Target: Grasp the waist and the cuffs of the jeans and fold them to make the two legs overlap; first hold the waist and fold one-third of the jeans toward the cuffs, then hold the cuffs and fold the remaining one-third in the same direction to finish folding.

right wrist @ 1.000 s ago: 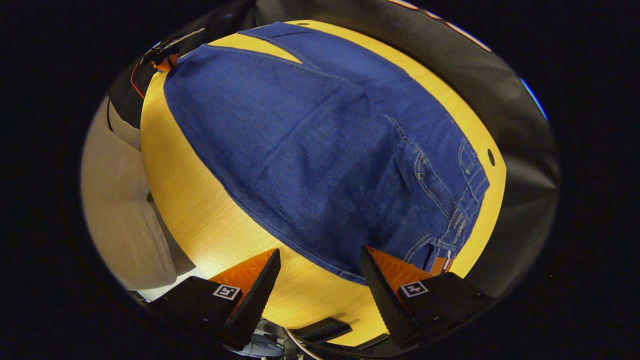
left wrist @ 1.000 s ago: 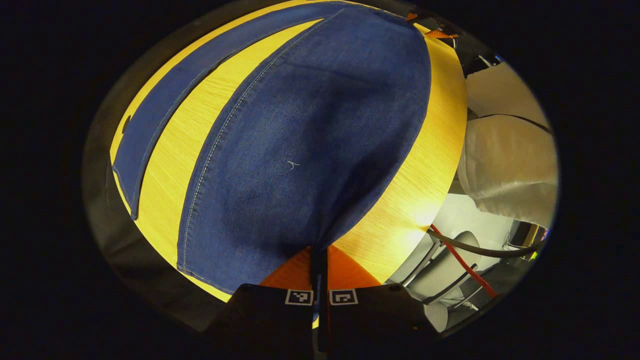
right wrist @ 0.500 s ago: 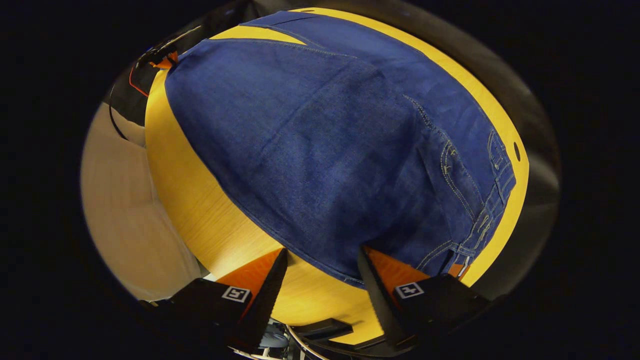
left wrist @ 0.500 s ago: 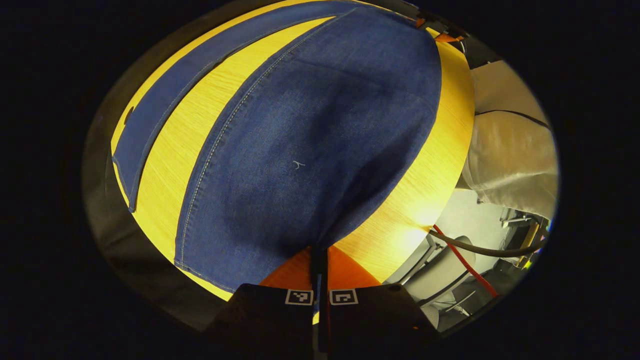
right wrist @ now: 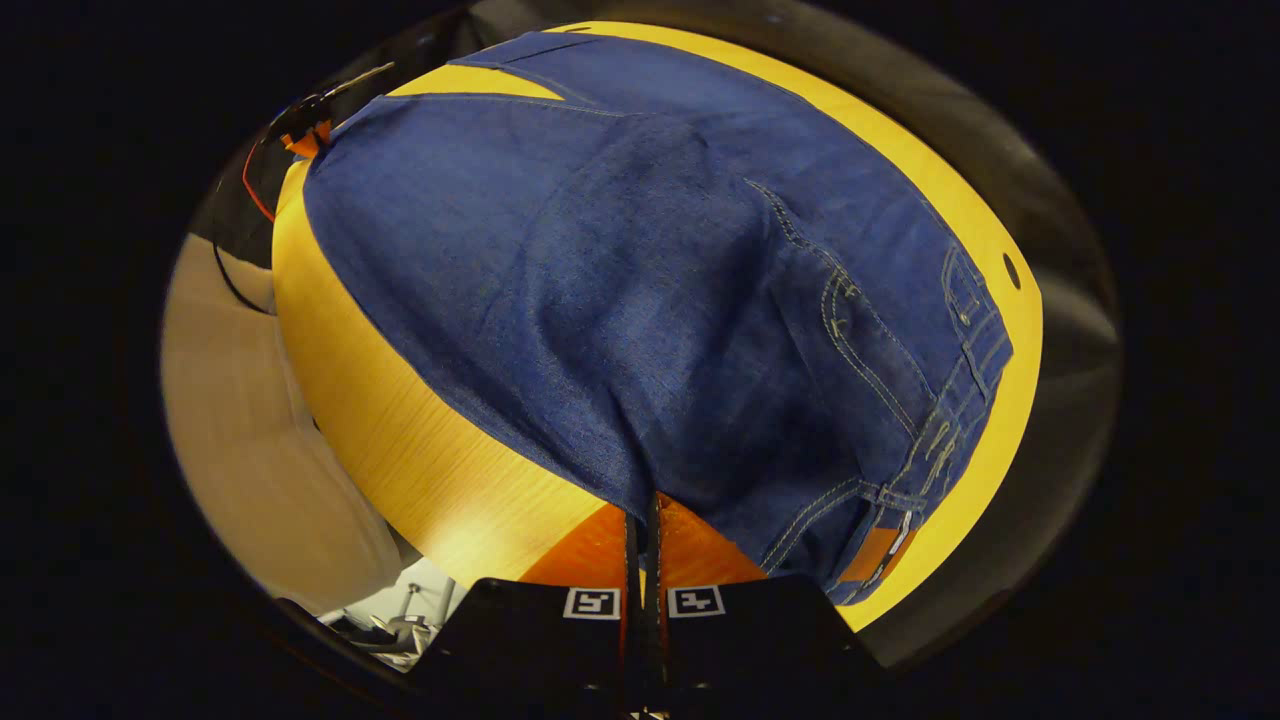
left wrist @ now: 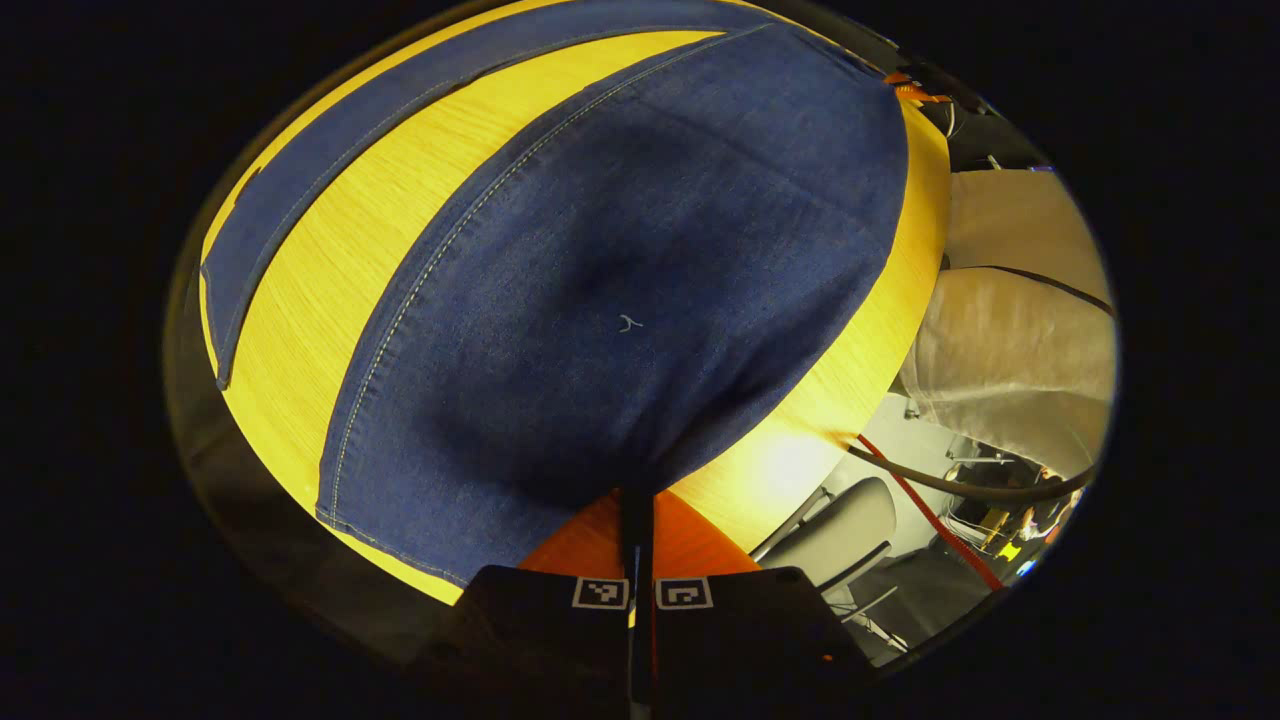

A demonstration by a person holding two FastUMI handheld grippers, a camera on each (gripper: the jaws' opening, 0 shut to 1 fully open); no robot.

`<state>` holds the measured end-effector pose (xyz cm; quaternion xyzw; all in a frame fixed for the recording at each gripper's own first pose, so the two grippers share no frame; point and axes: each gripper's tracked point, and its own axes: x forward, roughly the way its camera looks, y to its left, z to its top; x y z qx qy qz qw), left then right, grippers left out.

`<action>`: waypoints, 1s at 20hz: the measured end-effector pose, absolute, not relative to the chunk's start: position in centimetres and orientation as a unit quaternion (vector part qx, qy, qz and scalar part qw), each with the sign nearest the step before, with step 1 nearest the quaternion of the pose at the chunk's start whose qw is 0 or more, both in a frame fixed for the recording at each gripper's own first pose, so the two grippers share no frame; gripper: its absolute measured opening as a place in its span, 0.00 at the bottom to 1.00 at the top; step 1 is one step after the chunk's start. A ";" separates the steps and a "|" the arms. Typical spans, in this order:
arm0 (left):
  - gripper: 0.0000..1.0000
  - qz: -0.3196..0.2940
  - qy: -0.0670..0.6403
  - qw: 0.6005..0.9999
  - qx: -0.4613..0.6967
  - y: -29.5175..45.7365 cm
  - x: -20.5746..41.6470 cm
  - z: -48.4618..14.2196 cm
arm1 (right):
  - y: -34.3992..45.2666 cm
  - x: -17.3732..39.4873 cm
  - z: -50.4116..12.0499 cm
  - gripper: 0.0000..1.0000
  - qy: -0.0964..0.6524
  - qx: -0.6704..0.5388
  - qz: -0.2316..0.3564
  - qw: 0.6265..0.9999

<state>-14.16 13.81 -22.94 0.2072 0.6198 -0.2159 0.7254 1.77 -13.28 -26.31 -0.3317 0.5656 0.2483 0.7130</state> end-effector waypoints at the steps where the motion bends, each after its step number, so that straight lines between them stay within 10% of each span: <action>1: 0.00 -0.215 0.620 0.721 0.222 14.0 -14.4 -22.6 | -12.9 2.0 -25.5 0.03 0.562 -0.320 0.239 0.725; 20: 0.00 -0.095 0.608 0.693 0.376 22.8 2.5 -1.7 | -8.2 24.3 -12.5 0.00 0.455 -0.162 0.141 0.864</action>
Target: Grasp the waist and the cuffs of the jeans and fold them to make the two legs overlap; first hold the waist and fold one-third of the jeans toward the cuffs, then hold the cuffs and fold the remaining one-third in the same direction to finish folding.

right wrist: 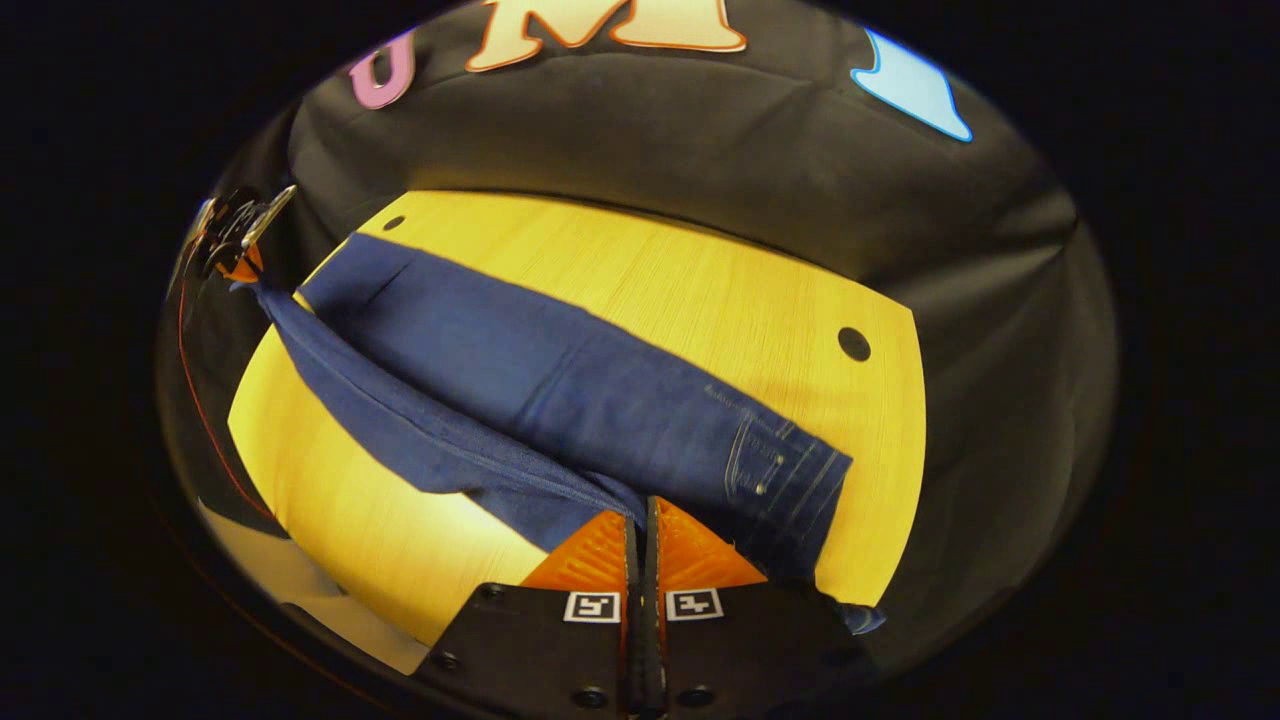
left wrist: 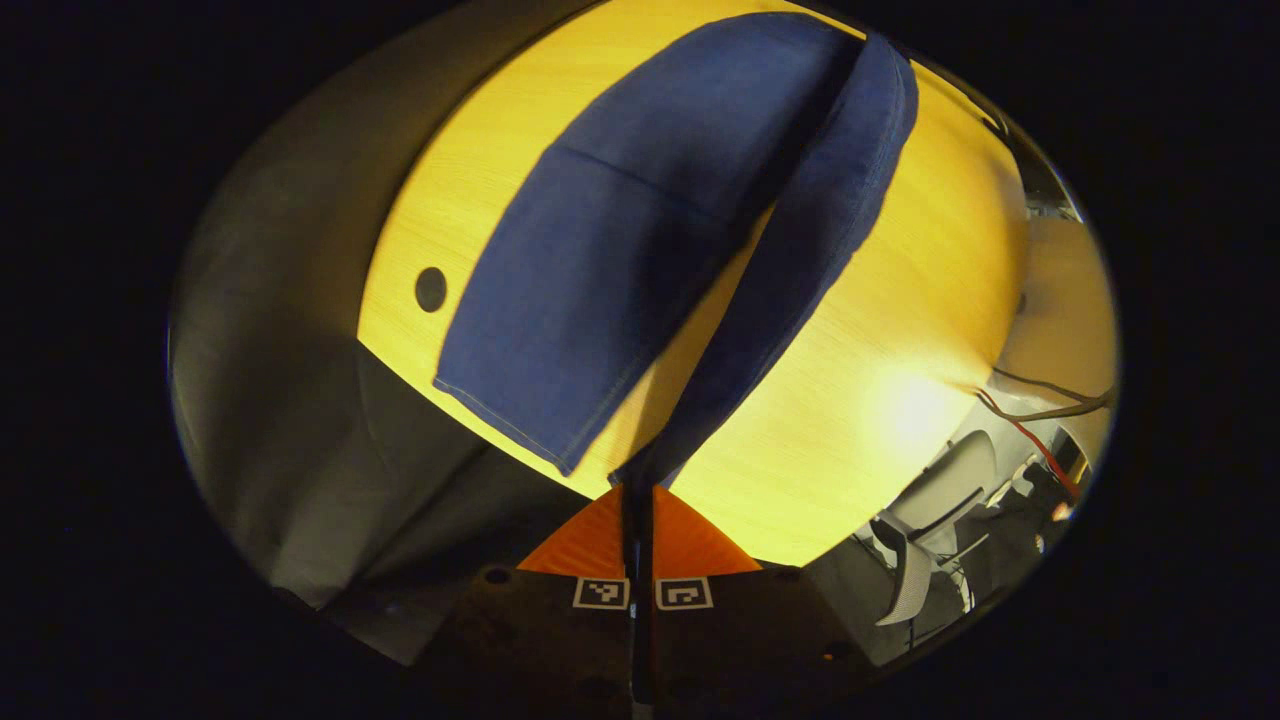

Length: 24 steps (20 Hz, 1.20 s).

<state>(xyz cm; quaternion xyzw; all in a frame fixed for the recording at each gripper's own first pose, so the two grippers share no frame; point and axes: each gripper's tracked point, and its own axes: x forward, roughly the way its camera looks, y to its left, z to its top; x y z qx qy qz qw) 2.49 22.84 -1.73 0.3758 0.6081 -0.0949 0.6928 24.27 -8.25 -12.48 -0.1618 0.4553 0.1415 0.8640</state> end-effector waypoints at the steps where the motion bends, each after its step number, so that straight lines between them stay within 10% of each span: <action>1: 0.00 -0.089 0.607 0.693 0.379 23.4 4.1 -1.5 | -8.2 25.6 -13.3 0.00 0.458 -0.152 0.137 0.865; 11: 0.00 -0.059 0.592 0.676 0.435 28.3 19.1 -7.2 | -7.5 33.7 -22.9 0.00 0.494 -0.110 0.130 0.853; 16: 0.04 -0.015 0.539 0.706 0.458 29.3 22.2 -6.7 | -9.5 35.0 -21.7 0.22 0.478 -0.062 0.118 0.868; 19: 0.73 0.057 0.452 0.762 0.461 31.2 24.3 -3.7 | -12.1 36.4 -19.3 0.75 0.434 -0.018 0.075 0.898; 24: 0.97 0.161 0.347 0.864 0.328 31.4 22.2 -4.0 | -18.3 33.4 -18.0 0.87 0.397 0.052 -0.020 0.916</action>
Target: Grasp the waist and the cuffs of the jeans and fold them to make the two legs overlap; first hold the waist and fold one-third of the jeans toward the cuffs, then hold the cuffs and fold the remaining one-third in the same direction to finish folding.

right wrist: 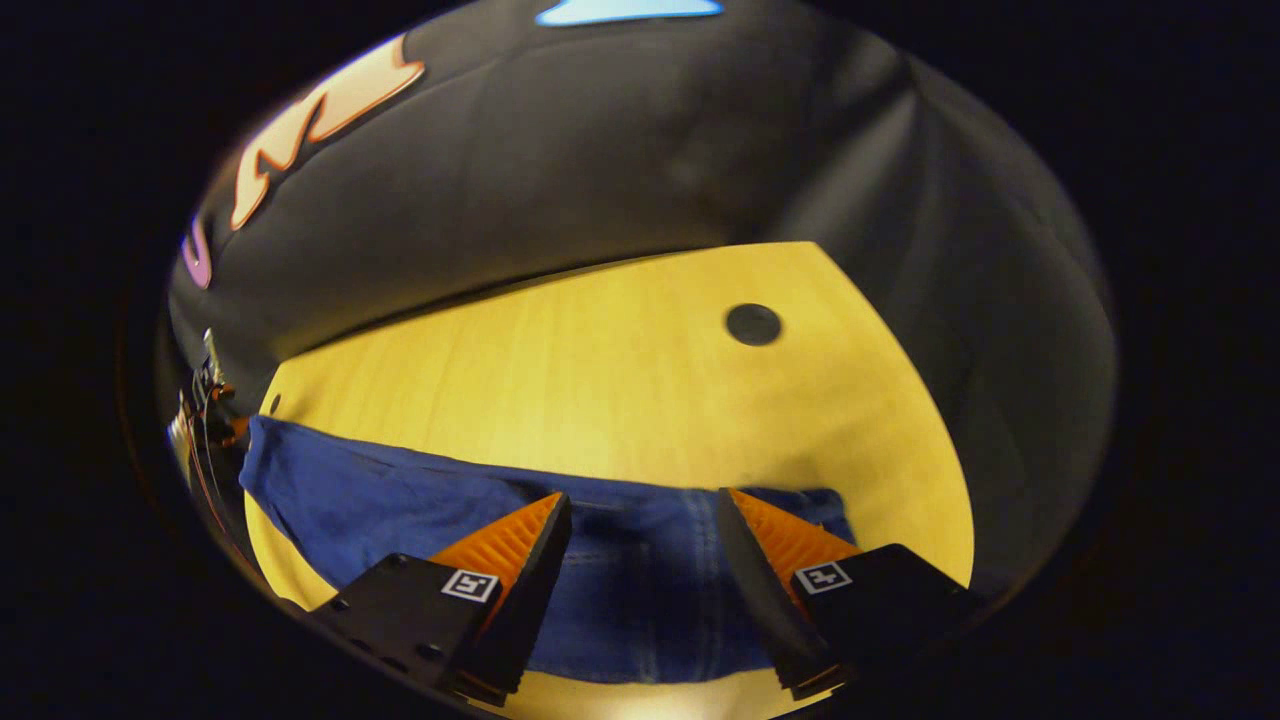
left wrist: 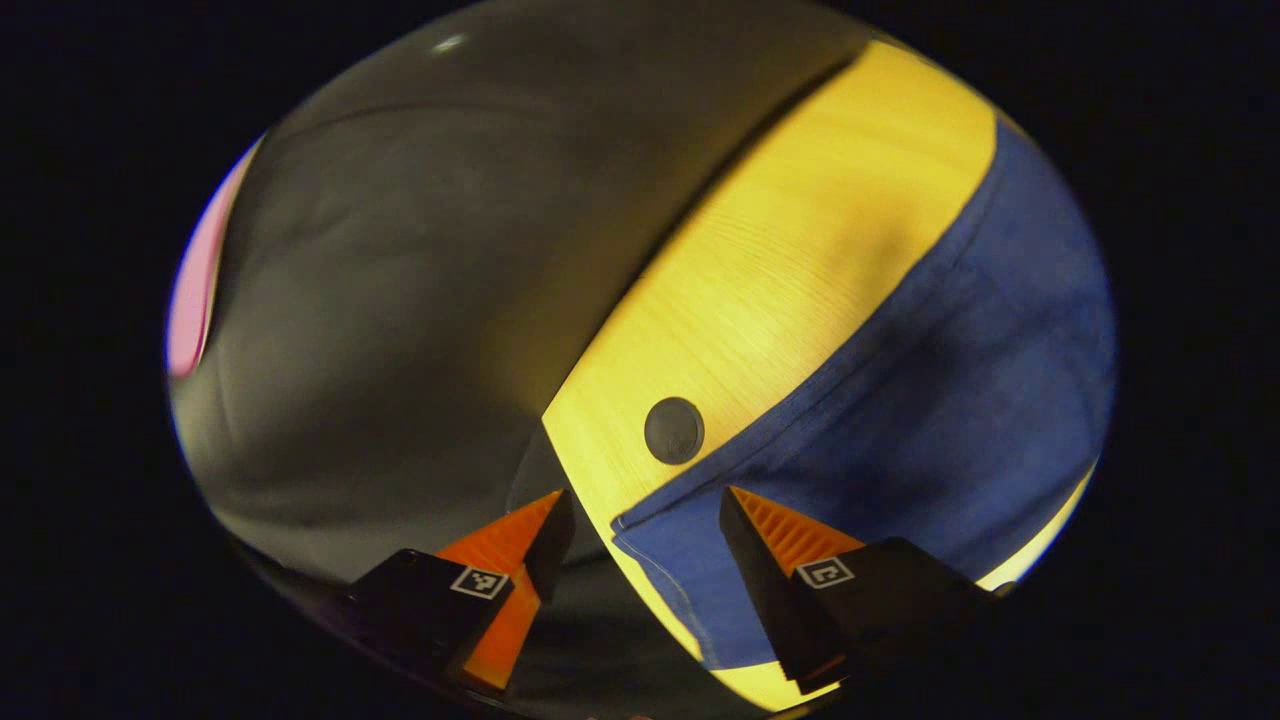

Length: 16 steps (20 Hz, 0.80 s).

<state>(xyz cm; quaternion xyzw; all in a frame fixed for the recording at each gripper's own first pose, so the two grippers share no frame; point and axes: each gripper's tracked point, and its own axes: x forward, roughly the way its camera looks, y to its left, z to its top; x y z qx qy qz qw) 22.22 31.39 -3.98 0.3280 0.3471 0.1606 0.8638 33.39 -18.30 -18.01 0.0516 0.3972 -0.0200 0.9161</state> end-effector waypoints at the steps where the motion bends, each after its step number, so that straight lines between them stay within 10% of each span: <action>1: 0.92 0.176 0.336 0.882 0.279 30.7 21.4 -4.8 | -19.7 32.5 -18.3 0.87 0.397 0.068 -0.035 0.915; 16: 0.95 0.252 0.259 0.932 -0.033 32.2 19.7 -11.7 | -25.6 29.6 -23.5 0.93 0.432 0.090 -0.052 0.896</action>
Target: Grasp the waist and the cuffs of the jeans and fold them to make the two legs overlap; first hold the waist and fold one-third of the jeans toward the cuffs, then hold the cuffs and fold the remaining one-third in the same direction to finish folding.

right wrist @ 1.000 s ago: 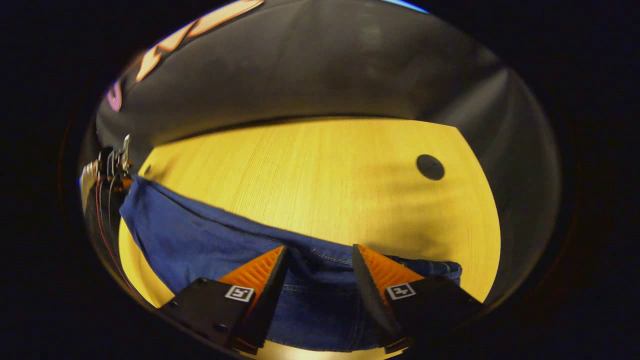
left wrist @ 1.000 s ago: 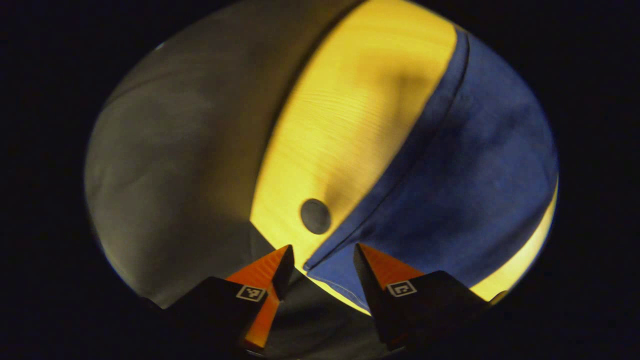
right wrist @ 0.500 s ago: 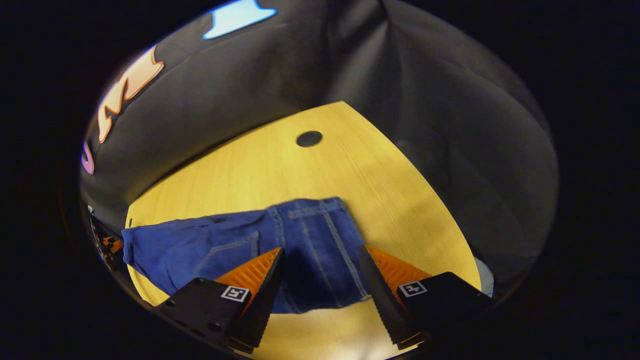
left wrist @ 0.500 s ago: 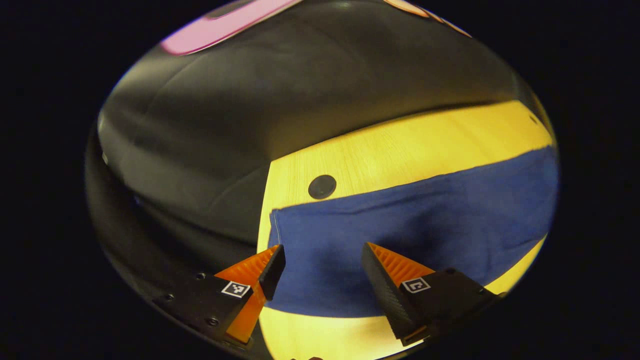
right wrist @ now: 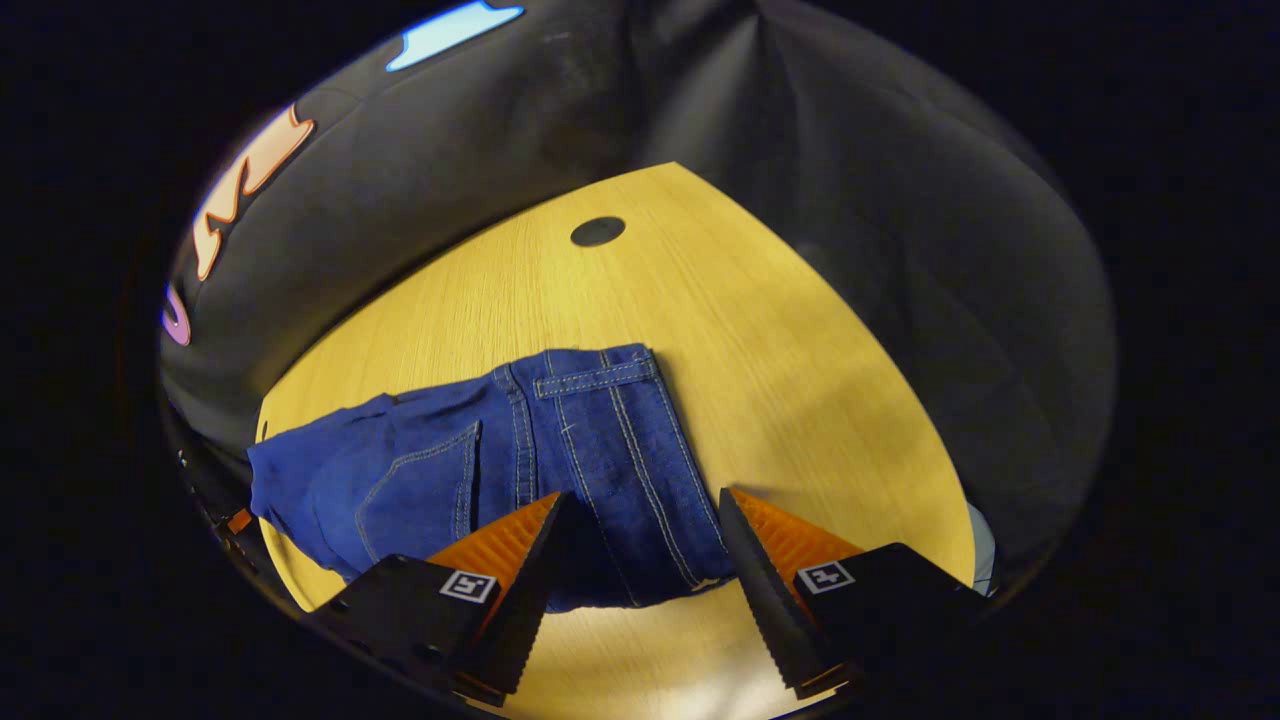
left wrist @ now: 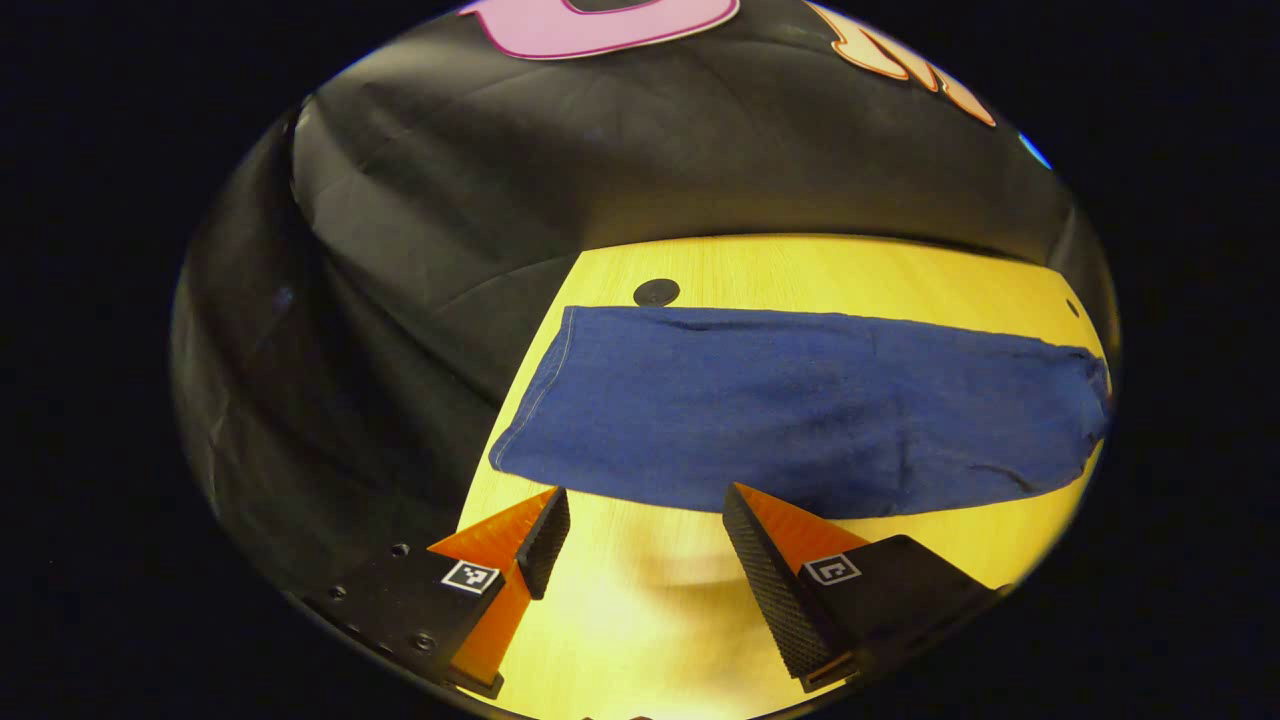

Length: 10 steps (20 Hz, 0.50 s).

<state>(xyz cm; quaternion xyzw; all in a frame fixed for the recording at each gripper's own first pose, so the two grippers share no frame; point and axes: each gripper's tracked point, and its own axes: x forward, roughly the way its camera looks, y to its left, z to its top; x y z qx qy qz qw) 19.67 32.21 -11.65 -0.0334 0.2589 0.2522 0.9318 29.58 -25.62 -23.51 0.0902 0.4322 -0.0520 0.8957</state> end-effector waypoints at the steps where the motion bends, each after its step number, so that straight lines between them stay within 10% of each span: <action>1: 0.94 0.251 0.250 0.934 -0.042 32.2 19.8 -11.8 | -25.5 29.1 -23.7 0.91 0.441 0.081 -0.051 0.893; 3: 0.94 0.253 0.240 0.936 -0.047 32.3 19.8 -11.8 | -24.8 29.0 -23.8 0.85 0.442 0.075 -0.049 0.892; 10: 0.94 0.256 0.249 0.932 -0.061 32.7 19.7 -11.5 | -23.6 29.4 -23.5 0.12 0.442 0.067 -0.046 0.893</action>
